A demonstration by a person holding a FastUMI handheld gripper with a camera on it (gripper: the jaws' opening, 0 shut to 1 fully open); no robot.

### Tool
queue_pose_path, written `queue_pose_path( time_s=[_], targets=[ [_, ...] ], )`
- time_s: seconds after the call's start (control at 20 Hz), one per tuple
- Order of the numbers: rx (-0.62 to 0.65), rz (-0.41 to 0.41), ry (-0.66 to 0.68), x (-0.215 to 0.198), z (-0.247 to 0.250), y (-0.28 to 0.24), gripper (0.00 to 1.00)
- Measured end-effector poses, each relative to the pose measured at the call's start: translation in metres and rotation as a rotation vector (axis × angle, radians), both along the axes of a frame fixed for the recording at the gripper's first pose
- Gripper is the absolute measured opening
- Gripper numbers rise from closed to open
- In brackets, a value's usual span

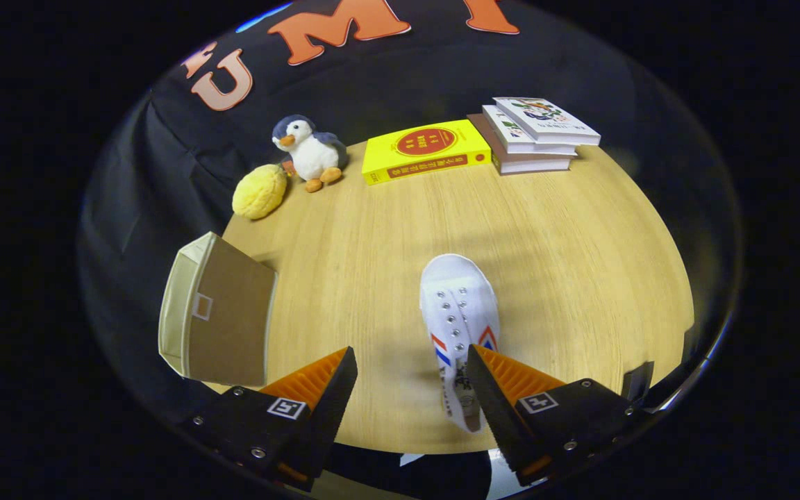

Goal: Open the storage box then place both shoes into the box .Put the left shoe in first, then the right shoe, with the right side of both shoes facing outward in a uniform manner.

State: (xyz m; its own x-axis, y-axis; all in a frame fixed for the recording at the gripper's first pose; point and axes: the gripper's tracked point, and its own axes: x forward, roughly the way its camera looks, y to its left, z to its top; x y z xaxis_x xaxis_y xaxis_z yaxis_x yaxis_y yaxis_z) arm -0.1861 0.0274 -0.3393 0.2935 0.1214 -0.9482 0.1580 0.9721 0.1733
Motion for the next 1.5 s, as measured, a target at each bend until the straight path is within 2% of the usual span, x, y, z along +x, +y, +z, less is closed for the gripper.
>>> queue_pose_path(
  time_s=[0.2, 0.55, 1.0, 1.15, 1.4, 1.5],
  targets=[
    [-0.035, -0.030, 0.035, -0.022, -0.020, -0.030, 0.95],
    [-0.068, 0.001, 0.075, -0.043, -0.053, -0.052, 0.90],
    [-0.138, 0.111, 0.044, -0.035, -0.079, -0.063, 0.79],
    [-0.078, 0.090, 0.044, -0.027, -0.088, -0.058, 0.75],
    [0.112, 0.021, 0.129, -0.029, -0.096, -0.050, 0.63],
    [0.172, 0.032, 0.141, -0.024, -0.096, -0.046, 0.62]
  ],
)
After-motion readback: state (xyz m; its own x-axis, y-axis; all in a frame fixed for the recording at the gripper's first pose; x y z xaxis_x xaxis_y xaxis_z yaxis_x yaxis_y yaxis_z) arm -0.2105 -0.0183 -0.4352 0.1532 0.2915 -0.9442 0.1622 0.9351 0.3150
